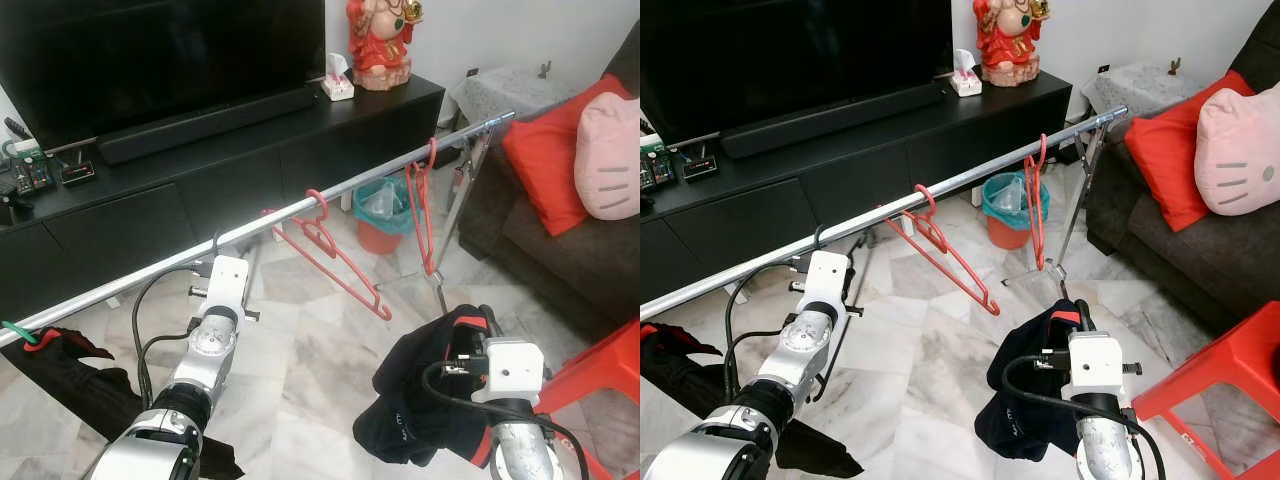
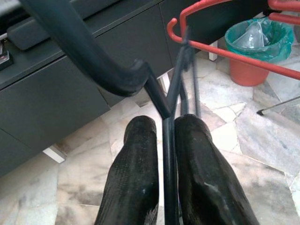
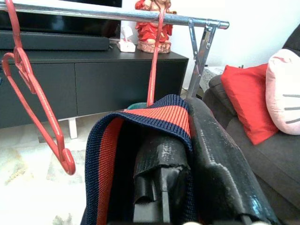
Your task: Hang hanger
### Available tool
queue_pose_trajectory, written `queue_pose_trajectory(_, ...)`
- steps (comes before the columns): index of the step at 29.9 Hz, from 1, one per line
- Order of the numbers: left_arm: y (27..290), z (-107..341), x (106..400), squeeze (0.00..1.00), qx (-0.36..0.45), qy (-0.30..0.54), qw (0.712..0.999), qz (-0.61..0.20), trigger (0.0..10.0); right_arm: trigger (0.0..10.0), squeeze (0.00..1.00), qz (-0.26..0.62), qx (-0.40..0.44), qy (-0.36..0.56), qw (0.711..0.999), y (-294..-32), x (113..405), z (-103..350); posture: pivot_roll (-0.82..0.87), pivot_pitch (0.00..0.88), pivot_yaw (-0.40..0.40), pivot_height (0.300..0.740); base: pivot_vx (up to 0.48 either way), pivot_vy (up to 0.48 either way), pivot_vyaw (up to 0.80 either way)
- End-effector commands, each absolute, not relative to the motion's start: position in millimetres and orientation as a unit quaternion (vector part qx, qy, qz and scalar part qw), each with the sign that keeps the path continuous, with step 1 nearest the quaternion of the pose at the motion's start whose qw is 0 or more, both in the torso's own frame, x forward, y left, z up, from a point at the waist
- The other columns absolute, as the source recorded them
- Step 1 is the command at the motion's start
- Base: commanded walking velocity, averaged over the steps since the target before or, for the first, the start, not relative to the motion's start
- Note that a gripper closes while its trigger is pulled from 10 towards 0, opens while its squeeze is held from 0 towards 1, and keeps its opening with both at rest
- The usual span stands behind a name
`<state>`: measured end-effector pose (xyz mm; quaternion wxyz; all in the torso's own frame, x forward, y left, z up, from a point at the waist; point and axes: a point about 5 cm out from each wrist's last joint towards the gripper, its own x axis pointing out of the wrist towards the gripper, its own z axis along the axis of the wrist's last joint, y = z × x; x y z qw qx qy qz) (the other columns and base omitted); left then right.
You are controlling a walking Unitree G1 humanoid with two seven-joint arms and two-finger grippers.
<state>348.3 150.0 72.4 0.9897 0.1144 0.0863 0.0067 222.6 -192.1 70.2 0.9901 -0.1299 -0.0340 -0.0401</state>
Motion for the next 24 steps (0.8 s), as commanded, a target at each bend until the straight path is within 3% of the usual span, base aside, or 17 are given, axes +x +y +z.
queue_pose_trajectory(1,154,76,351,0.00,0.120,0.078,0.990,0.016,0.0,10.0,0.00,-0.039,-0.126,-0.043,0.990,-190,224,75,-0.08,0.000,0.032,0.740,0.000,0.000,0.00)
queue_pose_trajectory(13,154,77,351,0.00,0.116,0.070,0.991,0.020,0.0,10.0,0.00,-0.039,-0.124,-0.041,0.991,-189,223,74,-0.08,0.000,0.034,0.740,0.000,0.000,0.00)
queue_pose_trajectory(24,165,96,348,0.00,0.087,-0.019,0.995,0.044,0.2,10.0,0.00,-0.039,-0.123,-0.039,0.991,-189,221,73,-0.08,0.000,0.037,0.740,0.000,0.000,0.00)
